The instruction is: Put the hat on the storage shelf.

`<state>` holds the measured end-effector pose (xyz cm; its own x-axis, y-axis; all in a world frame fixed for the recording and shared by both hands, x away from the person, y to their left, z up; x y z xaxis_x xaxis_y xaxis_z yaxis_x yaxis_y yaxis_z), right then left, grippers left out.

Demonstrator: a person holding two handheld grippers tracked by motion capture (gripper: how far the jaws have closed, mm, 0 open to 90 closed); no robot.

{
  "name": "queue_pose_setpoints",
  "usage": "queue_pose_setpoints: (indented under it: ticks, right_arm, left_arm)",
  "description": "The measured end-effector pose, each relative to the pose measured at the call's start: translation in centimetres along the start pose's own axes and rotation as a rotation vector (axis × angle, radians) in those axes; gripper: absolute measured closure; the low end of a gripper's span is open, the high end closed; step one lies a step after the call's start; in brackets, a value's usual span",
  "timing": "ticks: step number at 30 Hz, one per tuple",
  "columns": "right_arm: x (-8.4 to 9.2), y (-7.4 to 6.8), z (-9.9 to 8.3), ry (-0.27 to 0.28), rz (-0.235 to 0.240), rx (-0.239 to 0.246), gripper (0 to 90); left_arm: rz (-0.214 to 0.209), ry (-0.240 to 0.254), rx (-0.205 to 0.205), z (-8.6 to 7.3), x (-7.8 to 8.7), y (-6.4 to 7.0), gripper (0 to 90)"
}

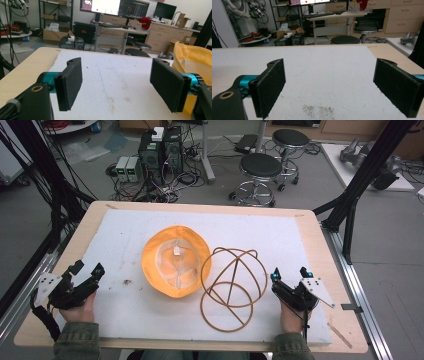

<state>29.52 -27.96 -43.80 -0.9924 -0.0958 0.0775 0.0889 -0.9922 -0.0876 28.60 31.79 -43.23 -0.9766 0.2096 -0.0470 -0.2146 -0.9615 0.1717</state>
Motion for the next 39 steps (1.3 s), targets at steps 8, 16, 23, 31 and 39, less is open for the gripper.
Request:
queue_pose_setpoints:
  ticks: [8, 16, 23, 31, 39]
  right_arm:
    - [0.0, 0.0, 0.0, -0.003, 0.001, -0.010, 9.6]
    - [-0.1, 0.1, -0.1, -0.012, 0.003, -0.025, 9.6]
    - [-0.1, 0.1, -0.1, -0.015, 0.000, -0.030, 9.6]
    - [-0.2, 0.1, -0.1, -0.011, -0.002, -0.027, 9.6]
    - [-0.1, 0.2, 0.0, -0.003, -0.003, -0.030, 9.6]
  left_arm:
    - [-0.003, -0.001, -0.001, 0.0, 0.0, 0.0, 26.7]
    - [-0.011, 0.000, 0.003, 0.0, 0.0, 0.0, 26.7]
    - [-0.015, -0.016, -0.003, -0.2, -0.2, 0.0, 26.7]
    - [-0.024, -0.026, 0.017, -0.2, -0.5, 0.6, 26.6]
    - [-0.107, -0.072, -0.034, 1.4, -1.2, 2.1, 30.6]
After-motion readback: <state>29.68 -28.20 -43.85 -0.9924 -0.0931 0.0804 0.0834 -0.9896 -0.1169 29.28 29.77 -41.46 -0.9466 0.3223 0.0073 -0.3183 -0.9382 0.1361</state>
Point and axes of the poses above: each handheld gripper's, and its own axes: x roughly backward along the jaws, z roughly out of its top, y roughly to its right, the point moved 3 cm from there along -x, roughly forward along the jaws, and after that the axes turned 4 degrees about y, right-handed, at the moved point
